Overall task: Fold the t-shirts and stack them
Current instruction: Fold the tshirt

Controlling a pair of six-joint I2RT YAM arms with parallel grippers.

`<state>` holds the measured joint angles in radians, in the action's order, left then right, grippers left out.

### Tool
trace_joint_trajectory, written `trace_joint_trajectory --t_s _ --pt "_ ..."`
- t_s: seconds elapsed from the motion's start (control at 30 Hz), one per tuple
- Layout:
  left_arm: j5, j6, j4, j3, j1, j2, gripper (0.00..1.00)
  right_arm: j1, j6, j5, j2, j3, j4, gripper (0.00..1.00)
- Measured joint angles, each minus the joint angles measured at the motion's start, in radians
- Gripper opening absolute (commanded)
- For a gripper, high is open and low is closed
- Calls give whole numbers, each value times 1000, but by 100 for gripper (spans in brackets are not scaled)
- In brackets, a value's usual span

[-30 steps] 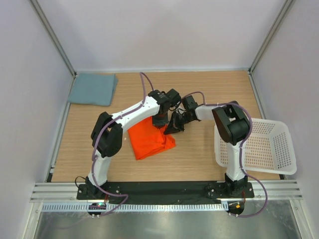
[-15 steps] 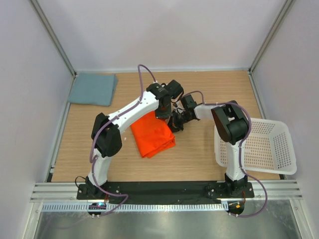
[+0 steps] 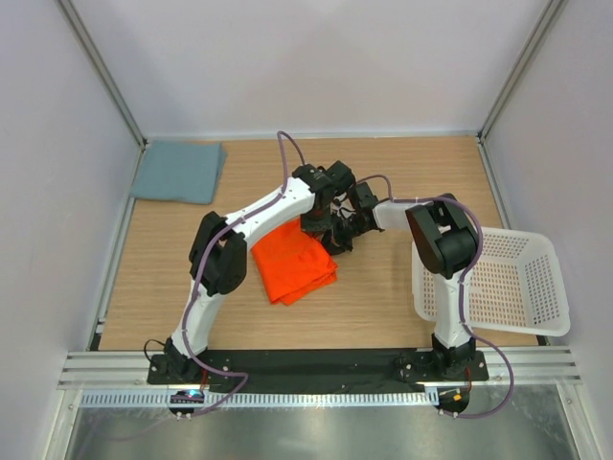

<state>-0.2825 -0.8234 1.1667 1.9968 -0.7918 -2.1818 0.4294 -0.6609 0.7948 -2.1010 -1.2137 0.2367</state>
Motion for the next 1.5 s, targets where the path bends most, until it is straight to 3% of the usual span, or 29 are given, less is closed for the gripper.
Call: trace_joint_trajectory --t_s 0.37,0.4,0.43,0.53,0.63,0.7,0.77,0.9,1.0,1.07,1.13,1.23,1.33,1.5 --pt "23 22 -15 0 6 -5 1 -12 66 -121 19 -84 176 12" --pt "26 23 -18 0 6 -5 6 -18 81 -142 23 -102 208 12" --pt "29 25 -21 0 7 -5 28 -26 95 -161 28 -118 234 13" --pt "42 41 -31 0 9 -5 64 -57 139 -210 63 -153 317 13" --pt "47 46 -50 -12 10 2 72 -101 203 -262 111 -173 395 13" --pt "47 51 -70 -55 11 34 71 -126 245 -291 149 -179 450 19" --pt "56 60 -96 -126 20 97 59 -144 267 -295 187 -179 487 31" --pt "130 79 -183 -340 64 309 38 -120 281 -204 284 -135 485 34" --pt "186 87 -257 -498 101 484 35 -49 275 -121 320 -116 470 48" --pt "231 85 -327 -592 112 570 32 -7 273 -90 324 -101 448 53" --pt "282 78 -375 -675 111 622 24 29 269 -67 325 -72 428 52" --pt "379 62 -460 -806 106 650 20 34 261 -47 325 -37 420 36" --pt "447 37 -544 -917 104 651 19 24 247 -32 319 -29 398 26" --pt "481 13 -609 -987 105 634 15 18 228 -27 287 0 326 21"
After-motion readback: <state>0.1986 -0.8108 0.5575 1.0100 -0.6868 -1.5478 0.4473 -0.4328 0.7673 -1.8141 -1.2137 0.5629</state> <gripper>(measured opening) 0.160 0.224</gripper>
